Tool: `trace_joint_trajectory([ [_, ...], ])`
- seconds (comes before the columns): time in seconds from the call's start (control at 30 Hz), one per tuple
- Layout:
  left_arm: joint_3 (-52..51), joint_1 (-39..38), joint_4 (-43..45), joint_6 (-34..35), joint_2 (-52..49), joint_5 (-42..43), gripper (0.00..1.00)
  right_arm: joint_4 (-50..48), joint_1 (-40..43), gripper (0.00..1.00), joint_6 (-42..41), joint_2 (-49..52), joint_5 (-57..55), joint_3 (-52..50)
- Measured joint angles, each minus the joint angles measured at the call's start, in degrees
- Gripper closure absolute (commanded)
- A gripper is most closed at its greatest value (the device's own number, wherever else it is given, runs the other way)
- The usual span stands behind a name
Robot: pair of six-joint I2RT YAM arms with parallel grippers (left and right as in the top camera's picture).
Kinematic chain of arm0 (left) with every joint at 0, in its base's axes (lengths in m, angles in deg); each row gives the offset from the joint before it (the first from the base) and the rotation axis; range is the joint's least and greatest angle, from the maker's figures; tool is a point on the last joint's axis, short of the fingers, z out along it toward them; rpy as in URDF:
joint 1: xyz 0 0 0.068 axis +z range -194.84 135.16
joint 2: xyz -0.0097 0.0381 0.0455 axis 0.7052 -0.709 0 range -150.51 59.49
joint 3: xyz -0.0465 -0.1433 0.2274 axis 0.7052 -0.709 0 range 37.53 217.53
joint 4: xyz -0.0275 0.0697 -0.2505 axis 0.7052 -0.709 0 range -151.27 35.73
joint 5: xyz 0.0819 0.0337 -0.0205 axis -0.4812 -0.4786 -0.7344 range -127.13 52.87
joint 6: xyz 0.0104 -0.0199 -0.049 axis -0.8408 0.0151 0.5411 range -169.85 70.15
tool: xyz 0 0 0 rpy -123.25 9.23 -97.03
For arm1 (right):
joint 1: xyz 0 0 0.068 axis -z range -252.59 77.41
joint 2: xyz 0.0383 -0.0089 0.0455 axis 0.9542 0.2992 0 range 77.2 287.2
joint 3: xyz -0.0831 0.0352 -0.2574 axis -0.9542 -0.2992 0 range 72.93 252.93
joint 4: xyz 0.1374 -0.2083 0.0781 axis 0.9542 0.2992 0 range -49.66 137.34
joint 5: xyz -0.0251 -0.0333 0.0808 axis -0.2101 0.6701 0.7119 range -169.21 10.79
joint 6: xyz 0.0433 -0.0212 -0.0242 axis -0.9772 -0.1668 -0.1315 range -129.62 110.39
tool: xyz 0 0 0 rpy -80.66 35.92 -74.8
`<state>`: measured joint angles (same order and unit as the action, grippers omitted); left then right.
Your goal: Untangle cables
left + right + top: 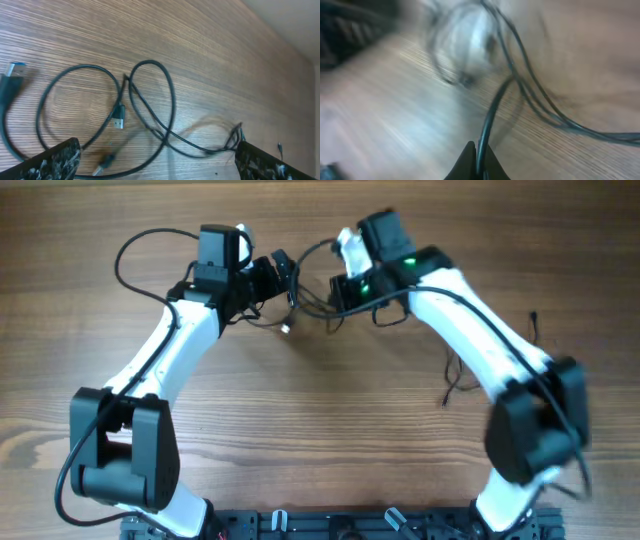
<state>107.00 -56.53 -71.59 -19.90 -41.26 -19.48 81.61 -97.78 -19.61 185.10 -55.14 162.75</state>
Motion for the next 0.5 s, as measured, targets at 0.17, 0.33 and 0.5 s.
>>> trace_joint_trajectory([
  [0.17,0.0,-5.99,2.6,4.46,-1.49,0.02,0.0,1.79,-0.07,0.95,0.61,-19.69,-2.73,2.03],
  [0.33,0.0,-7.41,2.8,33.2,-1.6,4.37,0.0,3.3,-0.07,0.96,2.54,-28.74,-9.53,2.47],
  [0.5,0.0,-9.07,2.78,53.33,-1.6,13.03,0.0,6.34,-0.13,0.96,2.51,-28.74,-18.45,2.47],
])
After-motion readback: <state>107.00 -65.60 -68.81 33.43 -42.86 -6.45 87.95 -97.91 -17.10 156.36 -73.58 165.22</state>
